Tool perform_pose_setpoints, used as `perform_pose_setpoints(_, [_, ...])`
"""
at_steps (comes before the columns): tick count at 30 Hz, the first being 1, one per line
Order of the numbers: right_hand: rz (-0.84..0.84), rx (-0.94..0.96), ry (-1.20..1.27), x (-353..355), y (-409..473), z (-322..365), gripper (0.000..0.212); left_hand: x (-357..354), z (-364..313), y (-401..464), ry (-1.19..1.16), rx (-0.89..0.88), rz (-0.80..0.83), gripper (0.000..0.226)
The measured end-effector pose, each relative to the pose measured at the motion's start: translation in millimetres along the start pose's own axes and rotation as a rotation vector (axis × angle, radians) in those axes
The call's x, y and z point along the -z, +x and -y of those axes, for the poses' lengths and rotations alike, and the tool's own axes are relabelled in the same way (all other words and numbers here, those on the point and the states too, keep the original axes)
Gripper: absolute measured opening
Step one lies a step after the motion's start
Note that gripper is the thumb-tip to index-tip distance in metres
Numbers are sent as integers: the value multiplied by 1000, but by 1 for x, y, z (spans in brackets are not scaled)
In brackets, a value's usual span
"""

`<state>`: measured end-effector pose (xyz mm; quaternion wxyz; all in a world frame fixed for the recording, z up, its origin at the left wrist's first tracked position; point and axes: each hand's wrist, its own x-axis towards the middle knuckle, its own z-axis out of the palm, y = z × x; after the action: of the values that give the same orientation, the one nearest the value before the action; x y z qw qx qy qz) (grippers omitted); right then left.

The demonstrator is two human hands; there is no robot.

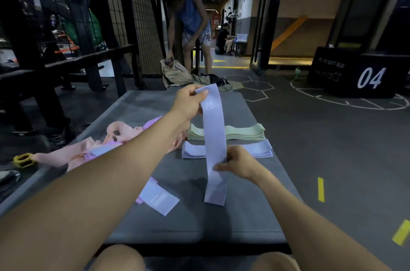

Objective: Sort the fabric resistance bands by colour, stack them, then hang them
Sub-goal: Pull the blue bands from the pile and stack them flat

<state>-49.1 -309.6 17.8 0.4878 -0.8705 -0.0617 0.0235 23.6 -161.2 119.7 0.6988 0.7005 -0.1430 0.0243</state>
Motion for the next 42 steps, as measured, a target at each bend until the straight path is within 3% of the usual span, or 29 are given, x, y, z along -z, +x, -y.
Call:
perform_pose_setpoints(5, [13,-87,-11,2,-3,-31,31,7,14,12,-43,42,-180,7])
perform_pose_setpoints(9, [-100,-137,-35,25,4,-49,37,22,40,27,-76,162,-358,12])
perform_pose_setpoints(14, [-289,-219,-20,70,11,-72,10,29,64,28,-155,321,-515,14])
perform_pose_setpoints(19, [-544,-299,57,96,37,-93,2,30,100,31,-135,514,-458,15])
perform_pose_setpoints(23, [-663,-302,-70,106,57,-100,12,32,129,44,142,493,-429,11])
perform_pose_setpoints(30, [-703,-340,-194,107,70,-111,15,35,152,51,384,529,-320,19])
perform_pose_setpoints(33, [-689,-351,-241,106,73,-114,13,35,157,50,487,529,-289,36])
perform_pose_setpoints(39, [-675,-365,-328,103,73,-120,12,34,163,47,499,547,-301,11])
perform_pose_setpoints(42, [-657,-362,-432,97,76,-120,17,35,166,46,423,552,-304,16])
